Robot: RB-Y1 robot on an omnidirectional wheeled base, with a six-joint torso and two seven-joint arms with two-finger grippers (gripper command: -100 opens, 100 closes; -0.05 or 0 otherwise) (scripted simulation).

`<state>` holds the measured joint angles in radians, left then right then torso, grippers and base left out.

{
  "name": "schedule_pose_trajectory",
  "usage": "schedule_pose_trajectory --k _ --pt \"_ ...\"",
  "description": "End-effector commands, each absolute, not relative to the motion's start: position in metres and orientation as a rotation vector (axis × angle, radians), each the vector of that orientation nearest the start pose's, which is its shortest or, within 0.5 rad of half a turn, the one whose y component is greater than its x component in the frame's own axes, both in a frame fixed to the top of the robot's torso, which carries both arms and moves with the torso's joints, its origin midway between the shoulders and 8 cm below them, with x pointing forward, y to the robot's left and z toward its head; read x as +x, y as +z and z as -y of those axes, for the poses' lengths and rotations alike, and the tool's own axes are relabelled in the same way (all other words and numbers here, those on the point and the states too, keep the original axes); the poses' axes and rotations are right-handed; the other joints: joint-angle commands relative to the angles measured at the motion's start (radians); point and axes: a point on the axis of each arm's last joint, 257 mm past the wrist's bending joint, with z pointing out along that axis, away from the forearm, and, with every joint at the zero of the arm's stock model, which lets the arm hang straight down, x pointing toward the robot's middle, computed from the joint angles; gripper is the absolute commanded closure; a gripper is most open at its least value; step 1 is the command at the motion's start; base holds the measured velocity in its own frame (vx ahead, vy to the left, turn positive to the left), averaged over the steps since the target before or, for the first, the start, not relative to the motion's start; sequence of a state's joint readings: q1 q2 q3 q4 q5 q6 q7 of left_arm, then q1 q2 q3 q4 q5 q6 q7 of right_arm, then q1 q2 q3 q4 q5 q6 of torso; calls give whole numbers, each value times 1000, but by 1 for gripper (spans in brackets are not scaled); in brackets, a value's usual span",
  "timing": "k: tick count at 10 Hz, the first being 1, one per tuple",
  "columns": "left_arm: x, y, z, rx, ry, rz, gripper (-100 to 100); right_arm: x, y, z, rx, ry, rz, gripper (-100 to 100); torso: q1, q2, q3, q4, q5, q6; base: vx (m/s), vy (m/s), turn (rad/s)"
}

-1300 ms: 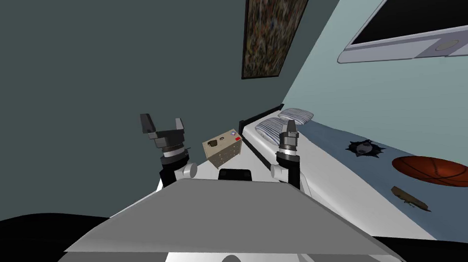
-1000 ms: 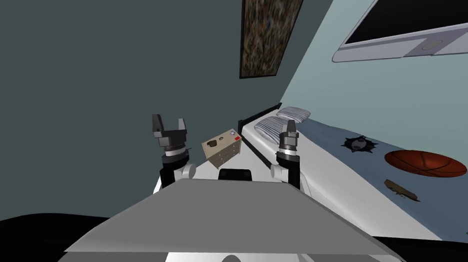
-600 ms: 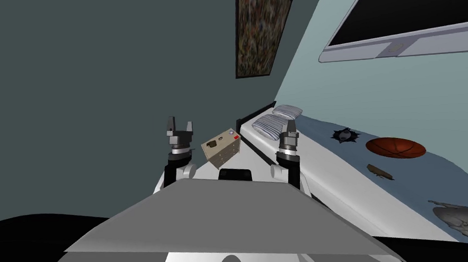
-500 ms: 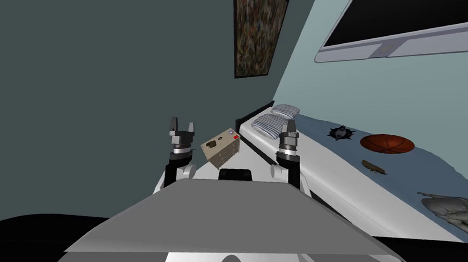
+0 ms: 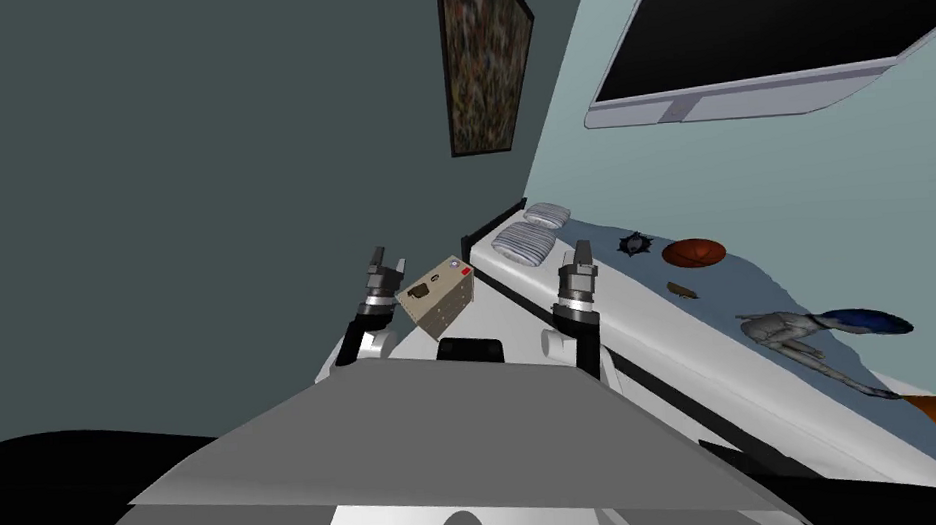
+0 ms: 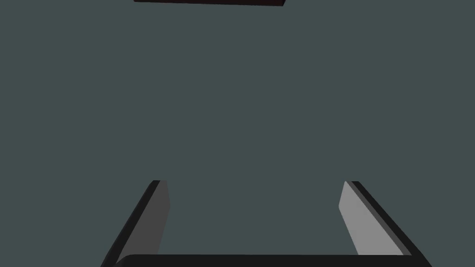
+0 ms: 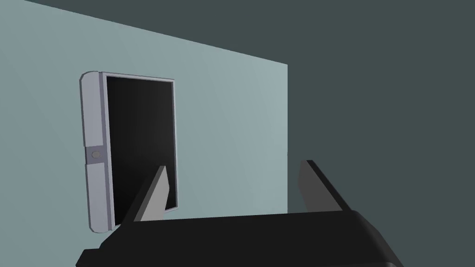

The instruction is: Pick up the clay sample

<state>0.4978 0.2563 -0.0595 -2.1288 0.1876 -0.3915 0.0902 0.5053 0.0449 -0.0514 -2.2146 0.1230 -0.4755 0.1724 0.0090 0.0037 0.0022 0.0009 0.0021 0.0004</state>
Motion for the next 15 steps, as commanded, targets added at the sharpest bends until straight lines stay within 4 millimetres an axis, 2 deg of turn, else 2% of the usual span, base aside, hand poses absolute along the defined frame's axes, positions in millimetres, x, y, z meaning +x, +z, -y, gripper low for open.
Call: schedule_pose_trajectory --k 1,2,4,5,7,8,9,10,12,13,14,15 --pt "391 -111 -277 -976 -1453 -956 -100 358 -13 292 612 991 -756 0 0 0 0 0 0 0 -90 129 -412" --pt "391 -111 -277 -976 -1453 -956 -100 358 -13 292 612 991 -756 0 1 0 0 0 0 0 -44 97 -87" --pt "397 -159 -279 -1104 -1437 -1041 -100 358 -13 292 613 991 -756 0 -3 -4 -2 -1 0 0 -27 72 -296" --pt "397 -160 -279 -1105 -1436 -1042 -100 358 -13 292 612 991 -756 0 -2 -4 -2 -1 -1 0 -42 72 -143" --pt "397 -211 -282 -1238 -1404 -1130 -100 358 -13 292 612 991 -756 0 -2 -4 -2 -1 -1 -1 -38 77 -306" --pt "397 -213 -283 -1244 -1403 -1130 -100 358 -13 292 612 991 -756 0 -1 -4 -2 -1 0 0 -31 64 -163" --pt "393 -240 -286 -1316 -1379 -1174 -100 358 -13 292 613 991 -756 0 -3 -5 -3 -1 0 -1 -38 47 -238" --pt "393 -240 -286 -1316 -1379 -1174 -100 358 -13 292 613 991 -756 0 -3 -5 -3 -1 -1 -1 -27 42 -125" --pt "380 -294 -292 -1453 -1319 -1261 -100 358 -13 292 613 991 -756 0 -4 -6 -3 -1 -1 -1 -23 61 -337" --pt "380 -296 -293 -1463 -1318 -1261 -100 358 -13 292 612 991 -756 0 -2 -5 -3 -1 0 -1 -25 64 -148" --pt "370 -324 -298 -1537 -1280 -1303 -100 358 -13 292 613 991 -756 0 -2 -6 -3 -1 -1 -1 -16 45 -269" --pt "370 -324 -298 -1537 -1280 -1303 -100 358 -13 292 613 991 -756 0 -3 -6 -3 -1 -1 -1 -12 40 -139"
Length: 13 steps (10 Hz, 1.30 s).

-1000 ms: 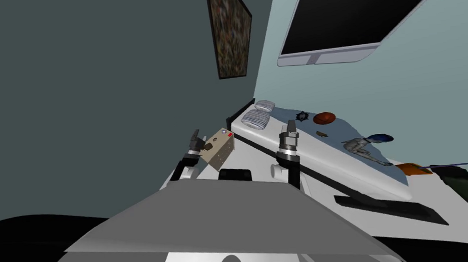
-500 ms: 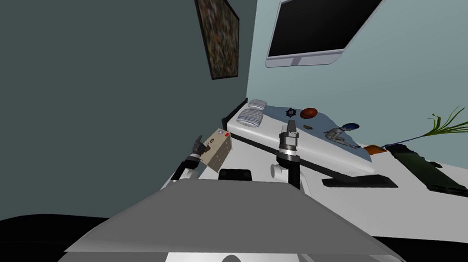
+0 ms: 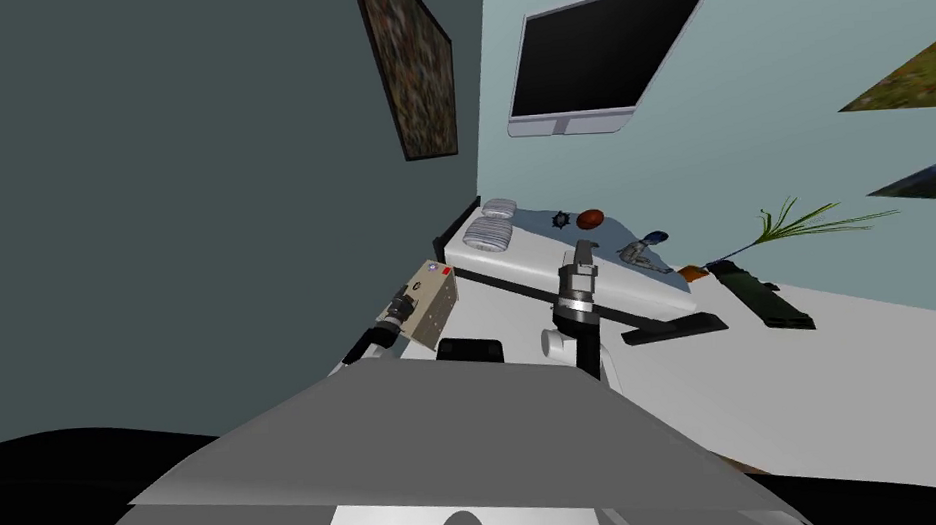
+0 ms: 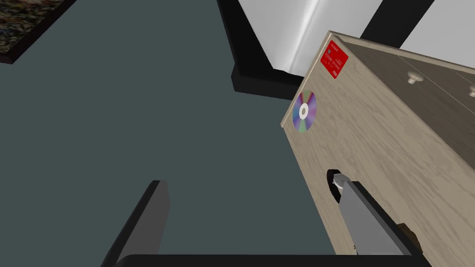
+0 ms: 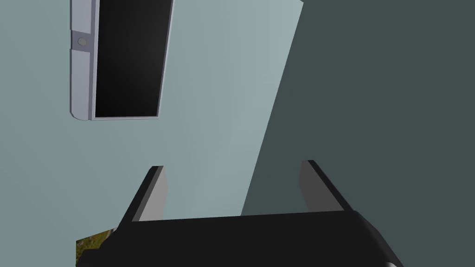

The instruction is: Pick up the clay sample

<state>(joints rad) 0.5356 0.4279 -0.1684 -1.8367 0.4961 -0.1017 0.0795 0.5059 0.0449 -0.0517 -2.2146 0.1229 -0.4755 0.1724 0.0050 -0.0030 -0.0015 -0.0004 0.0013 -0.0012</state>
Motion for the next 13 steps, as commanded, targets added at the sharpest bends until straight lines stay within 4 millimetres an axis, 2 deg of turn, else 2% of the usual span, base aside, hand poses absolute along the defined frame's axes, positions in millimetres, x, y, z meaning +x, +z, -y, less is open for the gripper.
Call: schedule_pose_trajectory --k 1,2,4,5,7,8,9,10,13 --pt "358 -348 -302 -1604 -1244 -1342 -100 358 -13 292 613 991 -756 0 0 0 0 0 0 0 -6 39 -271" --pt "357 -351 -303 -1610 -1237 -1345 -100 358 -13 292 613 991 -756 0 0 0 0 0 0 1 -5 39 -128" --pt "327 -400 -316 -1737 -1140 -1429 -100 358 -13 292 613 991 -756 0 0 -1 -1 0 0 1 0 54 -347" --pt "326 -403 -317 -1752 -1137 -1423 -100 358 -13 292 613 991 -756 0 2 -1 -1 0 0 1 -6 51 -115" --pt "287 -449 -335 -1872 -1015 -1505 -100 358 -13 292 613 991 -756 0 0 -1 -1 0 0 0 4 51 -251" --pt "287 -449 -335 -1885 -1022 -1494 -100 358 -13 292 613 991 -756 0 2 -2 -1 0 0 0 11 49 -211" --pt "266 -468 -345 -1946 -959 -1526 -100 358 -13 292 613 991 -756 0 1 -2 -1 0 0 0 19 40 -273" --pt "266 -468 -345 -1947 -960 -1525 -100 358 -13 292 613 991 -756 0 1 -3 -1 -1 0 0 18 33 -100" --pt "199 -515 -381 -2097 -759 -1612 -100 358 -13 292 613 991 -756 0 1 -4 -2 -1 0 0 30 46 -310"
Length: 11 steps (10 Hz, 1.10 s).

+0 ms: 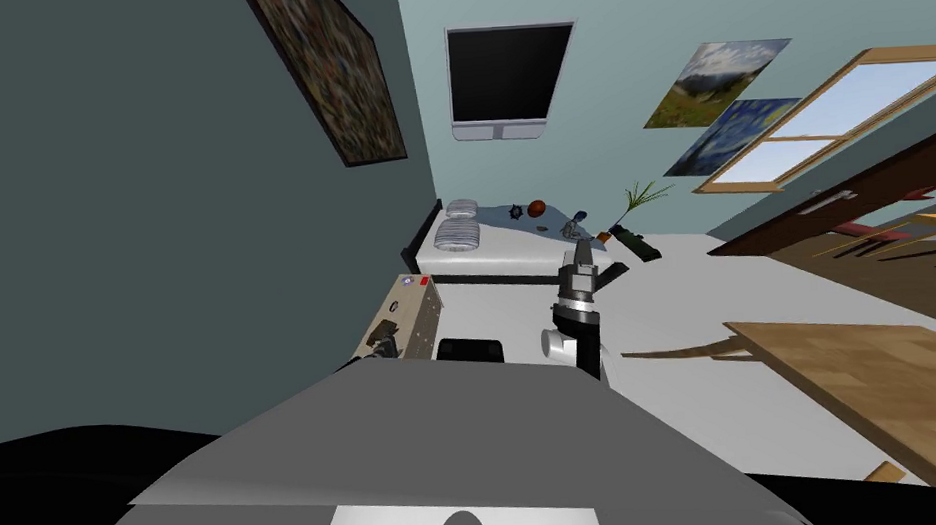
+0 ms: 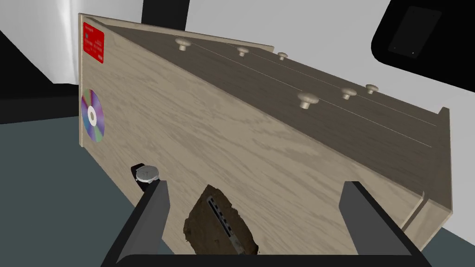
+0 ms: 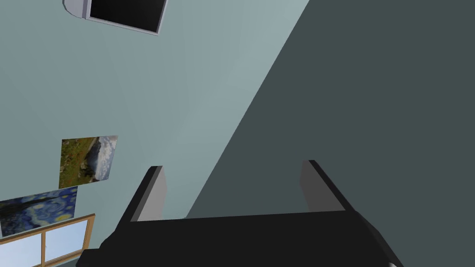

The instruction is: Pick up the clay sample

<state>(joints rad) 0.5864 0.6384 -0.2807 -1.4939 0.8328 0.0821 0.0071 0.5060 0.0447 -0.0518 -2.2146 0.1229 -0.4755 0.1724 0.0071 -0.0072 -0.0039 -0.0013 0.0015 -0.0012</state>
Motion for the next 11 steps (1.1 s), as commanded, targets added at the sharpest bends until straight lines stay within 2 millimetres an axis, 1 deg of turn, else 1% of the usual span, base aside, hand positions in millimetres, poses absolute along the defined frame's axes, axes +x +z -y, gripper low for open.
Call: schedule_pose_trajectory --k 1,2,3,4,6,8,9,11 --pt "199 -515 -380 -2108 -764 -1601 -100 358 -13 292 613 991 -756 0 0 0 0 0 0 0 28 59 -112" --pt "199 -515 -380 -2108 -764 -1601 -100 358 -13 293 613 990 -756 0 -1 0 0 0 0 -1 16 26 19" --pt "177 -526 -393 -2154 -699 -1621 -100 358 -13 292 613 990 -756 0 -3 0 0 0 -1 -1 26 17 -249" --pt "177 -526 -393 -2154 -699 -1621 -100 358 -13 292 613 991 -756 0 -3 0 0 0 -1 0 25 29 -109" --pt "134 -542 -418 -2232 -573 -1650 -100 358 -13 292 613 991 -756 0 -3 0 0 0 -1 0 39 36 -214" --pt "97 -551 -441 -2293 -460 -1667 -100 358 -13 292 613 990 -756 0 -1 -2 -1 0 0 0 58 74 -266" --pt "97 -551 -441 -2294 -461 -1667 -100 358 -13 292 613 990 -756 0 1 -2 -1 0 0 0 44 57 -65" --pt "66 -555 -460 -2341 -369 -1674 -100 358 -13 292 613 990 -756 0 -3 -2 -1 0 -1 0 46 32 -167"
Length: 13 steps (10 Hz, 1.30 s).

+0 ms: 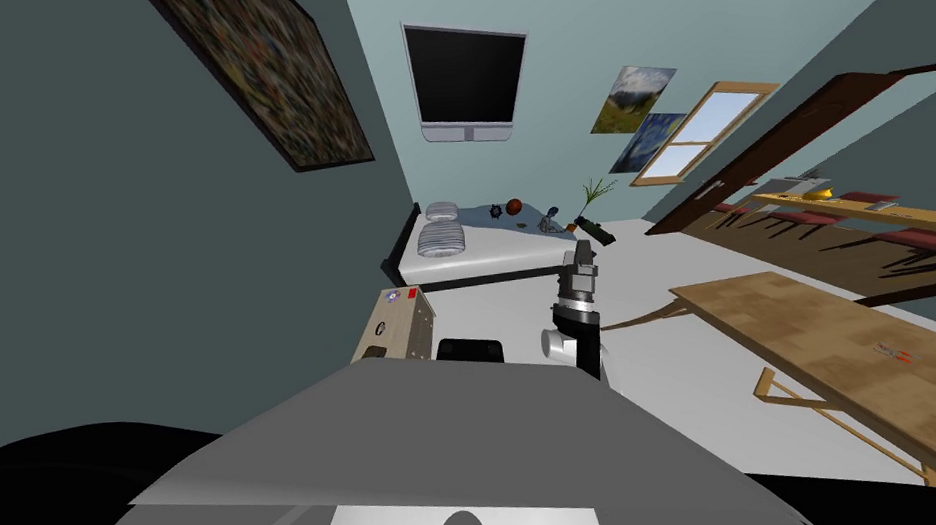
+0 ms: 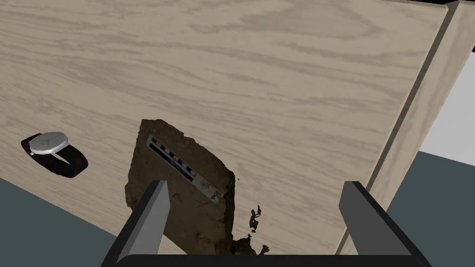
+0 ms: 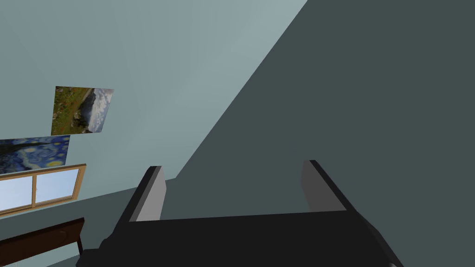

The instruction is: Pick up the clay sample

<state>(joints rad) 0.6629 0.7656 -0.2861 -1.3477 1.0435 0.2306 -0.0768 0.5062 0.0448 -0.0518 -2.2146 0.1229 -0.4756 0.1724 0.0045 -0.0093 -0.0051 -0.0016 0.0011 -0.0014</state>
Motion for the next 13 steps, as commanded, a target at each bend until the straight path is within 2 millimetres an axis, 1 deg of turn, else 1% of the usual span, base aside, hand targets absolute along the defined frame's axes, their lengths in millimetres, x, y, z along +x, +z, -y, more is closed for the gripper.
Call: schedule_pose_trajectory --k 1,2,3,4,5,6,10,11,12,13 --pt "43 -556 -474 -2373 -302 -1676 -100 358 -13 292 613 990 -756 0 0 0 0 0 0 0 72 54 -229" --pt "43 -556 -474 -2373 -302 -1676 -100 358 -13 293 613 990 -756 0 1 -1 -1 0 0 0 60 49 -97" --pt "31 -556 -483 -2390 -265 -1675 -100 358 -13 293 613 990 -756 0 0 -1 -1 0 0 -1 49 36 -103" --pt "38 -557 -479 -2379 -286 -1674 -100 358 -13 293 613 990 -756 0 0 0 0 0 0 0 0 0 0" --pt "37 -557 -480 -2381 -282 -1675 0 358 -13 293 613 990 -756 0 -3 2 1 0 0 -1 0 0 0" --pt "41 -566 -473 -2380 -286 -1669 -100 358 -13 293 613 990 -756 0 -3 2 1 1 -1 -1 -6 0 -19" --pt "47 -580 -462 -2378 -293 -1662 -100 358 -13 292 613 990 -756 0 -3 3 2 1 -1 -1 -6 0 -18" --pt "45 -577 -465 -2378 -292 -1664 -100 358 -13 292 613 990 -756 0 -3 3 2 1 -1 -1 0 0 0" --pt "45 -577 -465 -2378 -292 -1663 100 358 -13 293 613 990 -756 0 -3 3 2 1 -1 -1 0 0 0" --pt "45 -577 -465 -2378 -292 -1663 100 358 -13 293 613 990 -756 0 -3 3 2 1 -1 -1 0 0 0"
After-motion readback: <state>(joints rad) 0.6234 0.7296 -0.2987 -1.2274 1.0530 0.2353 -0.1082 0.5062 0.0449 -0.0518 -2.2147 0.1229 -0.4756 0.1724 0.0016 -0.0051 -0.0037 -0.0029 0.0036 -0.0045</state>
